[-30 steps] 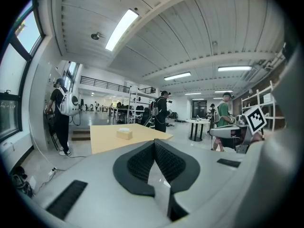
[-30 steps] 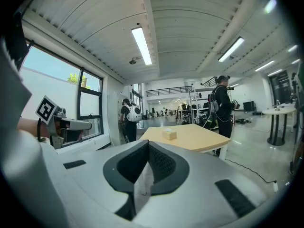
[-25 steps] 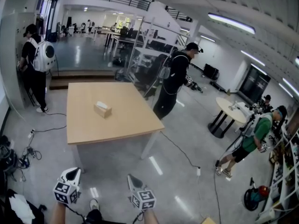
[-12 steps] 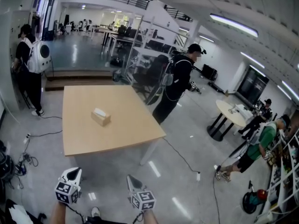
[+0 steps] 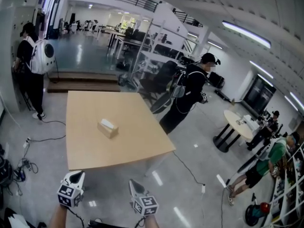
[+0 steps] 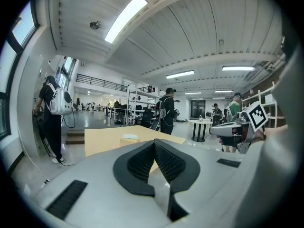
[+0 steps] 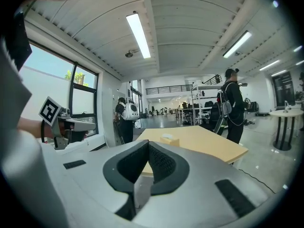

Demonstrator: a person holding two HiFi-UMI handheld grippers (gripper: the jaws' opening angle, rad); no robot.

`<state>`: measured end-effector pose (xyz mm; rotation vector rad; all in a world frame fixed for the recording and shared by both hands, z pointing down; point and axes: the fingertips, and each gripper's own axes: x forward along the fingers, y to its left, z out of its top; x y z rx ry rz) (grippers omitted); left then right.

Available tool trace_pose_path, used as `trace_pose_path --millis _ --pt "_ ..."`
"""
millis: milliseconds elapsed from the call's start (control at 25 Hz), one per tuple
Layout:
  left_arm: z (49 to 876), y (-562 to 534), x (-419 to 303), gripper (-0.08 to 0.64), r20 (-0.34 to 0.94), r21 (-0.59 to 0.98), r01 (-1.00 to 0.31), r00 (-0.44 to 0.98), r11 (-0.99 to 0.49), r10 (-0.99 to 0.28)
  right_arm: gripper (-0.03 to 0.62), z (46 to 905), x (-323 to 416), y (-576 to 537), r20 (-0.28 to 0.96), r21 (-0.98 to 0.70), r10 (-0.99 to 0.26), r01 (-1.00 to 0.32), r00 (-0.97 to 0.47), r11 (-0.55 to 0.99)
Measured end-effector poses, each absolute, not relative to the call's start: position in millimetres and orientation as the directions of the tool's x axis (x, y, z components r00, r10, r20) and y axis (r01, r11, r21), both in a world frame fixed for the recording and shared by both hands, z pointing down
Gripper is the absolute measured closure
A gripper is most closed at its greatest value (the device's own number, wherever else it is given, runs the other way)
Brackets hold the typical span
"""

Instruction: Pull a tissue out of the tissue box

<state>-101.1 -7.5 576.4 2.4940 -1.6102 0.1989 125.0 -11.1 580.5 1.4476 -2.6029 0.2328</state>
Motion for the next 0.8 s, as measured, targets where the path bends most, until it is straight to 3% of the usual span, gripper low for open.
trace_pose_path --millis 800 --pt "585 -73 -140 0.552 0.195 0.080 -0.918 0.397 -0.389 -0.897 0.582 587 81 -82 0.223 -0.044 -0.813 -0.839 -0.538 0.543"
